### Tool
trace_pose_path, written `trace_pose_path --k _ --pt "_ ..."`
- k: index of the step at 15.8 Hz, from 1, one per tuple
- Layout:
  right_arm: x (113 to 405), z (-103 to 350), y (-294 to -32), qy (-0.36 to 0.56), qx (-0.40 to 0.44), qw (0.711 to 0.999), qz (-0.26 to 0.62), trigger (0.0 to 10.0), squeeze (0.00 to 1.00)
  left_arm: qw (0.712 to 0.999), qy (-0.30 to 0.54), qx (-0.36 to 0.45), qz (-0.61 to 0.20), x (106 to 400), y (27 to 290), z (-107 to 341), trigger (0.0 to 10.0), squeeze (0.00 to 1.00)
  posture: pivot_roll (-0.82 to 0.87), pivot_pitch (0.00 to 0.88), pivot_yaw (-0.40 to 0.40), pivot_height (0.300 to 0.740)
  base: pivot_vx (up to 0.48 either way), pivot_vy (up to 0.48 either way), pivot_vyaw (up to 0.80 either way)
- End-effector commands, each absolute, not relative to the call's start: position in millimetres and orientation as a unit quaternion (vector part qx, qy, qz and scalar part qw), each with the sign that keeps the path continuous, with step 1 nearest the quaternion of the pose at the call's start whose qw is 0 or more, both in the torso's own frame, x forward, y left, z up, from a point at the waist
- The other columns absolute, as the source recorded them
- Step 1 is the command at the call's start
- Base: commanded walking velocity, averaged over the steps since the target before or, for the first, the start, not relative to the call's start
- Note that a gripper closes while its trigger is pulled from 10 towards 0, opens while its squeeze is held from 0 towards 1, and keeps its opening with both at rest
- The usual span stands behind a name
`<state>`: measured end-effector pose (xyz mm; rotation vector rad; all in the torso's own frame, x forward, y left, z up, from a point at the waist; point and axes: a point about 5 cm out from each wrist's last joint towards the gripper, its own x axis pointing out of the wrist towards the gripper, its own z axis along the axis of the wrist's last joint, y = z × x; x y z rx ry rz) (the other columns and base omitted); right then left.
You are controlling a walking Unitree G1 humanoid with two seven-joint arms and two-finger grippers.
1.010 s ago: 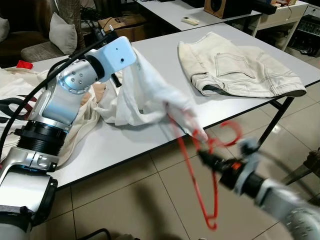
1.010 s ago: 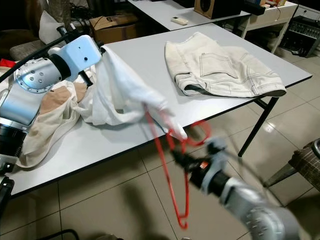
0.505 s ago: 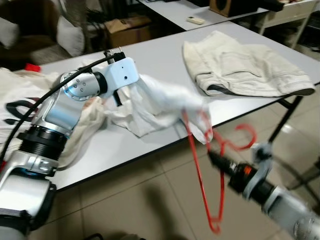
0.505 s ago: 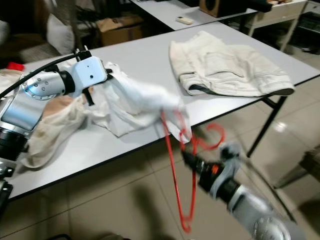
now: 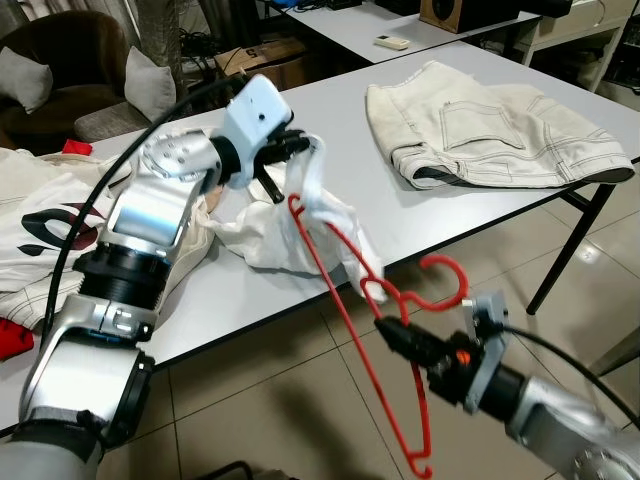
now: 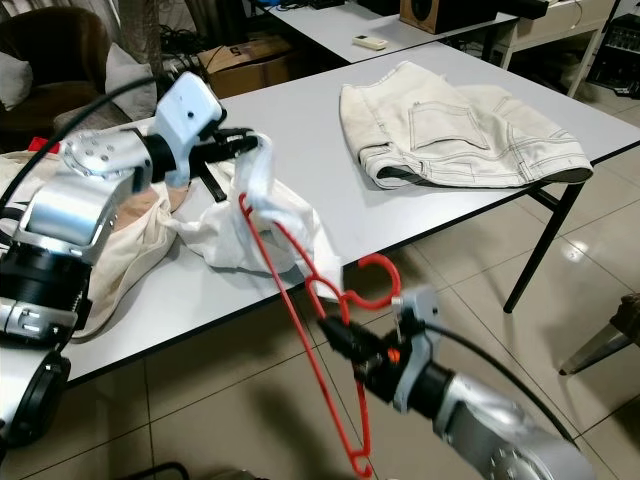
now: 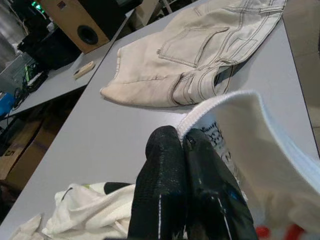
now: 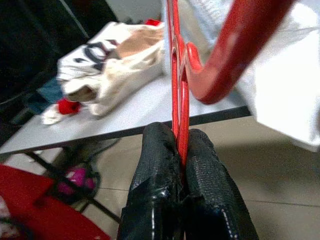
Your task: Hang hanger
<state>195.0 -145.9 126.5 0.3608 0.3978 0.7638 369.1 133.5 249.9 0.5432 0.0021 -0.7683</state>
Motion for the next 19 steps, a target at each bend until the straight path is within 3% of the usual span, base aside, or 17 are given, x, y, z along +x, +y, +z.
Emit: trace_pose_path --k 1,4,6,9,13,19 --pt "201 121 -153 0.203 0.162 0.908 0.329 10.0 0.0 0.894 0.006 0.28 -0.35 369 140 250 0.0 0.0 -0.09 0.0 0.11 0.74 0.0 0.0 0.0" --pt "209 127 -174 0.167 0.201 0.925 0.276 10.0 0.0 0.891 0.031 0.344 -0.296 374 164 245 0.0 0.0 -0.09 0.0 0.106 0.74 0.0 0.0 0.0" --pt "199 131 -178 0.165 0.218 0.914 0.299 10.0 0.0 0.89 0.044 0.369 -0.264 377 180 247 0.0 0.0 -0.09 0.0 0.097 0.74 0.0 0.0 0.0" --pt "201 134 -177 0.146 0.258 0.908 0.295 10.0 0.0 0.887 0.045 0.385 -0.252 378 182 249 0.0 0.0 -0.09 0.0 0.098 0.74 0.0 0.0 0.0" --pt "182 111 -167 0.249 0.133 0.895 0.344 10.0 0.0 0.896 0.026 0.342 -0.281 378 171 255 0.0 0.0 -0.09 0.0 0.101 0.74 0.0 0.0 0.0" --pt "174 129 -157 0.211 0.133 0.874 0.416 10.0 0.0 0.884 0.007 0.34 -0.322 374 152 254 0.0 0.0 -0.1 0.0 0.102 0.74 0.0 0.0 0.0"
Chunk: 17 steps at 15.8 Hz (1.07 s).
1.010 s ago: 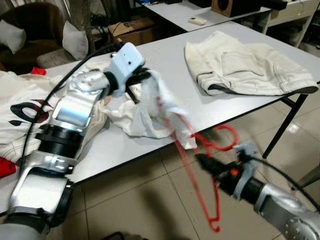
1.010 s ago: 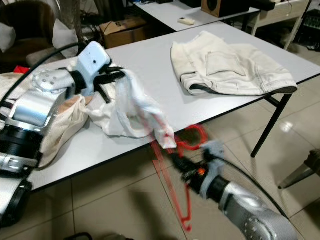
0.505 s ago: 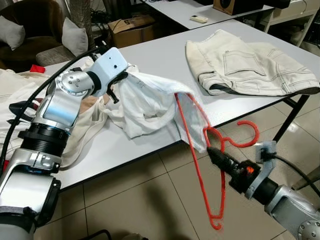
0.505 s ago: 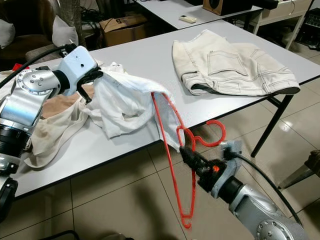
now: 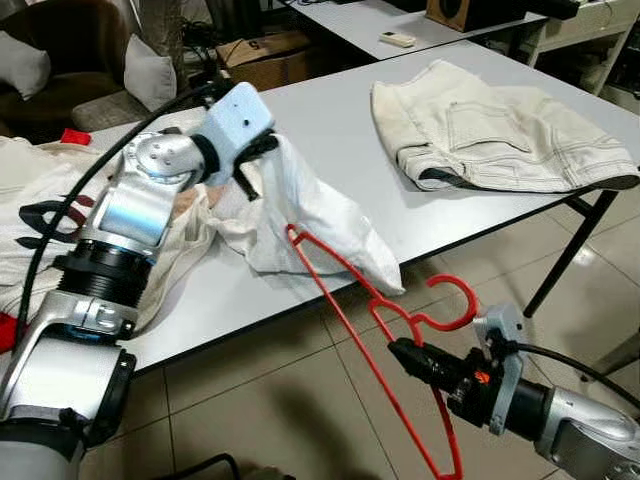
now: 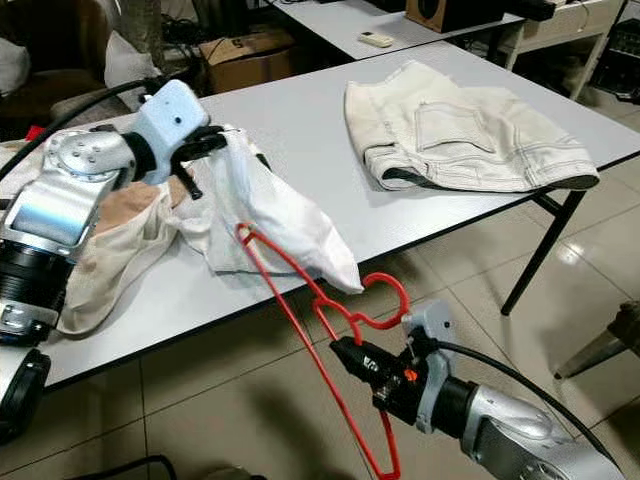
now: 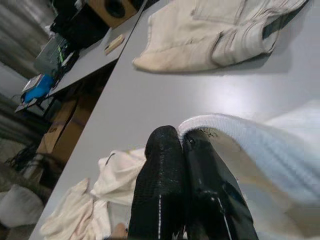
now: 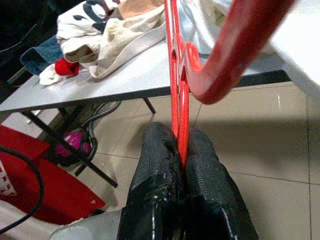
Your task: Hang hanger
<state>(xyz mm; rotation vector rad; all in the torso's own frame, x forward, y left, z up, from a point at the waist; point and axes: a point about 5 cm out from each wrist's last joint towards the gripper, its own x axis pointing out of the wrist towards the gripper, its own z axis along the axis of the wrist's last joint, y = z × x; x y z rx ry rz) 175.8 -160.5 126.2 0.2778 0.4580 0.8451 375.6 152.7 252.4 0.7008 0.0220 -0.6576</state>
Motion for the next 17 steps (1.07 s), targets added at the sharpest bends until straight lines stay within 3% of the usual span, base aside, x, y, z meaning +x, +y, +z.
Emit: trace_pose_path --k 1,4,9,14,17 --pt "177 130 -156 0.201 0.136 0.877 0.414 10.0 0.0 0.882 0.006 0.34 -0.326 373 149 252 0.0 0.0 -0.1 0.0 0.096 0.74 0.0 0.0 0.0" --pt "188 127 -161 0.193 0.154 0.897 0.367 10.0 0.0 0.881 0.006 0.339 -0.33 372 146 250 0.0 0.0 -0.1 0.0 0.091 0.74 0.0 0.0 0.0" --pt "197 126 -166 0.174 0.222 0.904 0.321 10.0 0.0 0.865 0.01 0.361 -0.348 368 143 245 0.0 0.0 -0.11 0.0 0.093 0.74 0.0 0.0 0.0" --pt "198 126 -154 0.189 0.208 0.89 0.36 10.0 0.0 0.847 -0.011 0.357 -0.393 360 120 244 0.0 0.0 -0.11 0.0 0.083 0.74 0.0 0.0 0.0" --pt "194 137 -151 0.16 0.217 0.885 0.38 10.0 0.0 0.861 0.013 0.379 -0.339 369 131 238 0.0 0.0 -0.1 0.0 0.076 0.74 0.0 0.0 0.0"
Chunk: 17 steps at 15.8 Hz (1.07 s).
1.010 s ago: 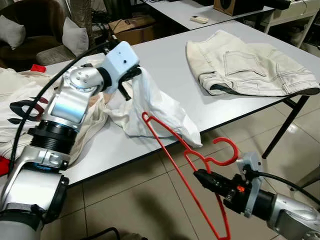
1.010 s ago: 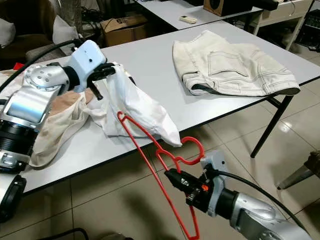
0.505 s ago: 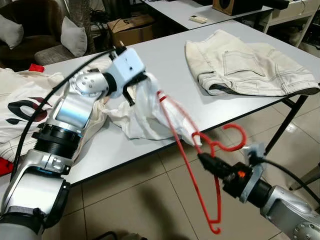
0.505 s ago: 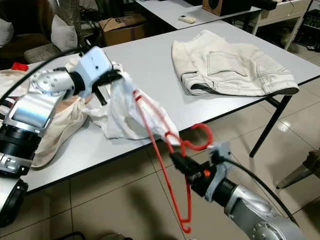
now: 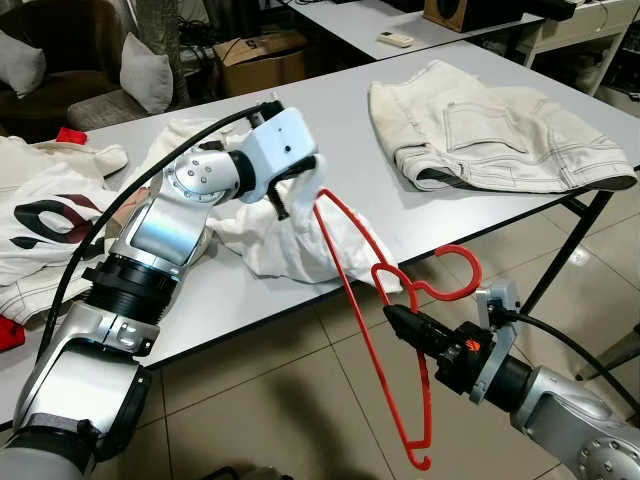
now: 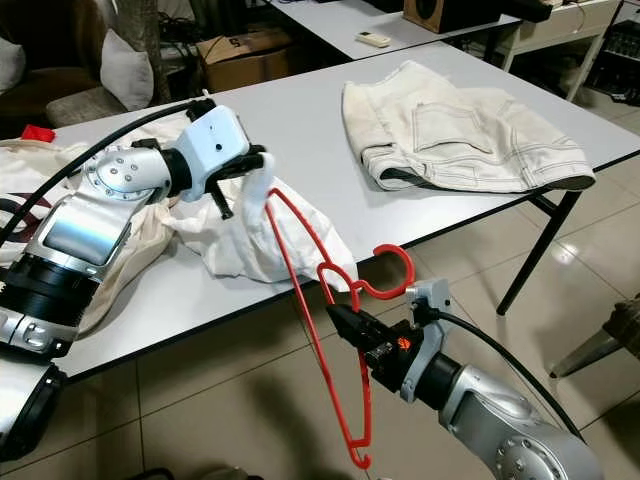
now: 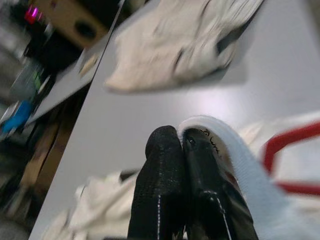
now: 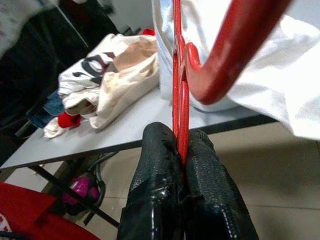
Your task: Hang hanger
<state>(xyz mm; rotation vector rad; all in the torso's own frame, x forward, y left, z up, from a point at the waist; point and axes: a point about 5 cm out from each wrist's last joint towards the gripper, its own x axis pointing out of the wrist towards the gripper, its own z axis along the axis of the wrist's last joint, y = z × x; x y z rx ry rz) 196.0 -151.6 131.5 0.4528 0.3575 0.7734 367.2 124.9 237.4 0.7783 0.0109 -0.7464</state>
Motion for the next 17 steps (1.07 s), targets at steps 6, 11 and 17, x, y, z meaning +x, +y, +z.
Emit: trace_pose_path --k 6,11,17 --pt "195 138 -163 0.158 0.202 0.899 0.355 10.0 0.0 0.87 0.053 0.416 -0.26 381 159 232 0.0 0.0 -0.11 0.0 0.078 0.74 0.0 0.0 0.0" --pt "187 143 -152 0.159 0.197 0.873 0.417 10.0 0.0 0.892 0.042 0.355 -0.276 380 147 229 0.0 0.0 -0.11 0.0 0.051 0.74 0.0 0.0 0.0" --pt "194 129 -157 0.22 0.187 0.871 0.398 10.0 0.0 0.911 0.03 0.294 -0.289 368 142 231 0.0 0.0 -0.1 0.0 -0.008 0.74 0.0 0.0 0.0"
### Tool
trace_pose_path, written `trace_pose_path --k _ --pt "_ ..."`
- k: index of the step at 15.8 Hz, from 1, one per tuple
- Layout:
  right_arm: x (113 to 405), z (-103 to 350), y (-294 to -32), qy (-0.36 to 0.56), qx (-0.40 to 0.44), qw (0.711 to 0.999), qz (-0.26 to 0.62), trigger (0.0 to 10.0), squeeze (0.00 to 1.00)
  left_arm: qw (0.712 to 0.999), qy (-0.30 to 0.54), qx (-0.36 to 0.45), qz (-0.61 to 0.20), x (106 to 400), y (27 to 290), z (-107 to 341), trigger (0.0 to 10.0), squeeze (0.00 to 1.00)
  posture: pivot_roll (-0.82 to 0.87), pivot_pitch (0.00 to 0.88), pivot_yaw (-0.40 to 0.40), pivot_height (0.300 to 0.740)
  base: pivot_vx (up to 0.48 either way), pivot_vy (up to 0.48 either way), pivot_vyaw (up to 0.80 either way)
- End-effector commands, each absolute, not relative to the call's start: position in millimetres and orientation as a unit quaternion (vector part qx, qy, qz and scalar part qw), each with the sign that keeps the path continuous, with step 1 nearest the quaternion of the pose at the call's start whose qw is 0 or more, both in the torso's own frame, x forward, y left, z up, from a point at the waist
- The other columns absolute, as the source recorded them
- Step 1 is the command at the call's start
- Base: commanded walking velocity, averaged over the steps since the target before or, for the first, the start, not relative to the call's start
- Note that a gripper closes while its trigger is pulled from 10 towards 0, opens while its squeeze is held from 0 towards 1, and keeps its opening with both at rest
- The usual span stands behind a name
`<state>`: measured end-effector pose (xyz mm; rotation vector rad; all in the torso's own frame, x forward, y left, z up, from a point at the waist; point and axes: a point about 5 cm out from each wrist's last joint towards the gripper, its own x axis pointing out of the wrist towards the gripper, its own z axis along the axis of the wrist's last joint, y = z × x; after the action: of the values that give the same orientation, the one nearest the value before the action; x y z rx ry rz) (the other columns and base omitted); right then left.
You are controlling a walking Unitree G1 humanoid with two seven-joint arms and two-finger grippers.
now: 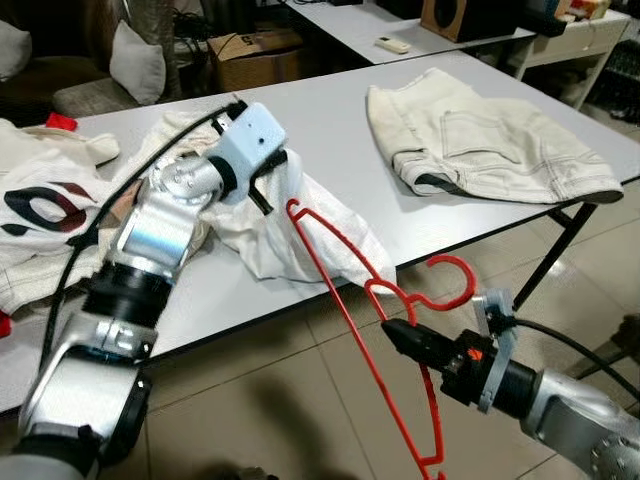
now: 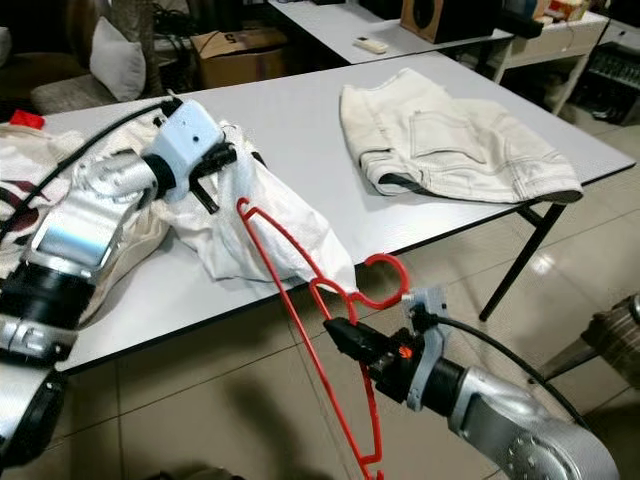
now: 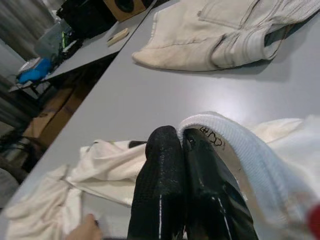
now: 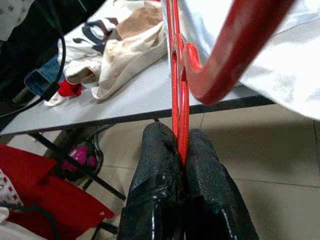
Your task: Hang hanger
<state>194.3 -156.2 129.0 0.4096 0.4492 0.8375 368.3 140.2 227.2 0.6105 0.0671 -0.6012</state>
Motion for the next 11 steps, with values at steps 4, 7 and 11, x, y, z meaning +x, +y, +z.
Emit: trace_pose_path --k 4,7,11 --pt "204 128 -156 0.226 0.182 0.869 0.401 10.0 0.0 0.914 0.041 0.258 -0.31 354 134 218 0.0 0.0 -0.1 0.0 -0.036 0.74 0.0 0.0 0.0" --pt "204 131 -151 0.224 0.187 0.866 0.406 10.0 0.0 0.915 0.043 0.252 -0.311 349 131 215 0.0 0.0 -0.1 0.0 -0.038 0.74 0.0 0.0 0.0" --pt "202 132 -148 0.219 0.193 0.865 0.407 10.0 0.0 0.911 0.041 0.268 -0.31 349 128 217 0.0 0.0 -0.1 0.0 -0.025 0.74 0.0 0.0 0.0"
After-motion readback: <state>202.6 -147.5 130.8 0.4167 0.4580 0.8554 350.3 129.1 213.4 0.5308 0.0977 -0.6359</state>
